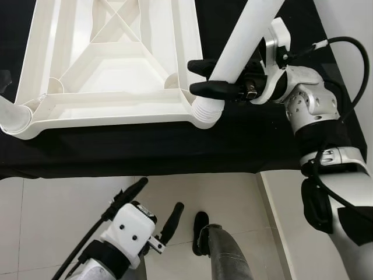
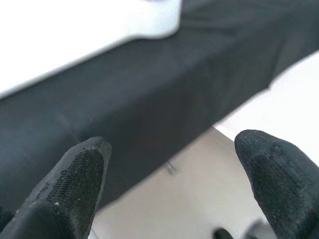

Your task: Building children table

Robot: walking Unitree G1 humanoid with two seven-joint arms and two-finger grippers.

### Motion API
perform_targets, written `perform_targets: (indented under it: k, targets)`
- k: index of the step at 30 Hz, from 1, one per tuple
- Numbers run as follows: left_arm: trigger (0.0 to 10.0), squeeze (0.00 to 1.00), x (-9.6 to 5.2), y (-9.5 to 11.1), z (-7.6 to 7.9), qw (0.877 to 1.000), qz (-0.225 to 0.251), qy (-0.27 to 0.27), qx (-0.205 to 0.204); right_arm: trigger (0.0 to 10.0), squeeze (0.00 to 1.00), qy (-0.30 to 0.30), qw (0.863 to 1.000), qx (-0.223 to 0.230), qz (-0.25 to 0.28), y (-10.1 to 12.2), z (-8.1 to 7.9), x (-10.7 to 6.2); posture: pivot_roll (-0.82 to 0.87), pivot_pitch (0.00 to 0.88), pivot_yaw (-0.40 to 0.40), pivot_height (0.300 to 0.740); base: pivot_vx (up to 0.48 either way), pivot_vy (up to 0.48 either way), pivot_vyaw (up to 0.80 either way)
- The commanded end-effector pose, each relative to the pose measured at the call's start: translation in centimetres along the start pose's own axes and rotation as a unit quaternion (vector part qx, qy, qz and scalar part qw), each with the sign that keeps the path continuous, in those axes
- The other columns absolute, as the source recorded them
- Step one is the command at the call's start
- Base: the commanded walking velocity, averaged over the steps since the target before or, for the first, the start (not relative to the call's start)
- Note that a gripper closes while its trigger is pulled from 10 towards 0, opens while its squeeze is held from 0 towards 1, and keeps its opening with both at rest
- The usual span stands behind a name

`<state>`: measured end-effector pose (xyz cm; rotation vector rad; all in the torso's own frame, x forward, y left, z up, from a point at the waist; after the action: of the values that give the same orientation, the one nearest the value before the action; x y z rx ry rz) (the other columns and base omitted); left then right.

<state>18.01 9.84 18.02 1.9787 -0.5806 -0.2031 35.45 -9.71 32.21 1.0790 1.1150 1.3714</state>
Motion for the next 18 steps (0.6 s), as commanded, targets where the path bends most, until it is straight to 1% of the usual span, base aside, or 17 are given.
perform_targets:
  k: [1,2,4,8,10,12,16,18]
  targets:
    - [10.0,0.00,0.0,0.3,-0.1,1.000,-0.001,0.006,0.002,10.0,0.00,0.015,0.996,0.026,-0.081,-3.9,-0.4,0.5,0.20,0.519,-0.071,0.740,0.000,0.000,0.00]
    - [10.0,0.00,0.0,0.3,-0.1,1.000,-0.001,0.006,0.002,10.0,0.00,0.015,0.996,0.026,-0.081,-3.9,-0.4,0.5,0.20,0.519,-0.071,0.740,0.000,0.000,0.00]
    - [10.0,0.00,0.1,0.6,-0.2,1.000,0.004,0.007,0.004,10.0,0.00,0.019,0.995,0.019,-0.097,-4.2,-0.3,0.9,0.20,0.516,-0.075,0.740,0.000,0.000,0.00]
    - [10.0,0.00,0.2,0.7,-0.2,1.000,0.005,0.008,0.005,10.0,0.00,0.021,0.994,0.014,-0.105,-4.3,-0.2,1.1,0.20,0.516,-0.076,0.740,0.000,0.000,0.00]
    - [10.0,0.00,0.3,0.9,-0.3,1.000,0.008,0.012,0.007,10.0,0.00,-0.010,0.992,0.009,-0.123,-4.1,0.8,1.6,0.20,0.515,-0.087,0.740,0.000,0.000,0.00]
    - [10.0,0.00,0.3,0.9,-0.3,1.000,0.008,0.012,0.007,10.0,0.00,-0.010,0.992,0.009,-0.123,-4.1,0.8,1.6,0.20,0.515,-0.087,0.740,0.000,0.000,0.00]
    - [10.0,0.00,0.5,1.2,-0.4,1.000,0.010,0.015,0.009,10.0,0.00,-0.044,0.991,0.024,-0.127,-3.6,1.8,1.3,0.19,0.511,-0.096,0.740,0.000,0.000,0.00]
    - [10.0,0.00,0.5,1.2,-0.4,1.000,0.010,0.015,0.009,10.0,0.00,-0.044,0.991,0.024,-0.127,-3.6,1.8,1.3,0.19,0.511,-0.096,0.740,0.000,0.000,0.00]
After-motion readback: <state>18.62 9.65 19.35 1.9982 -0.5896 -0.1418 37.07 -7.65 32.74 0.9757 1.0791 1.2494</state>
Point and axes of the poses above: a point about 5 cm out from each wrist's last joint towards the gripper, its own x axis pointing out of the wrist towards the gripper, its own y axis along the axis of the wrist's last joint, z = x × y, the point moved 3 cm from there along x, pointing out of the wrist towards the gripper, and after that the axes turned 11 degrees about x, right-handed, at the moved point
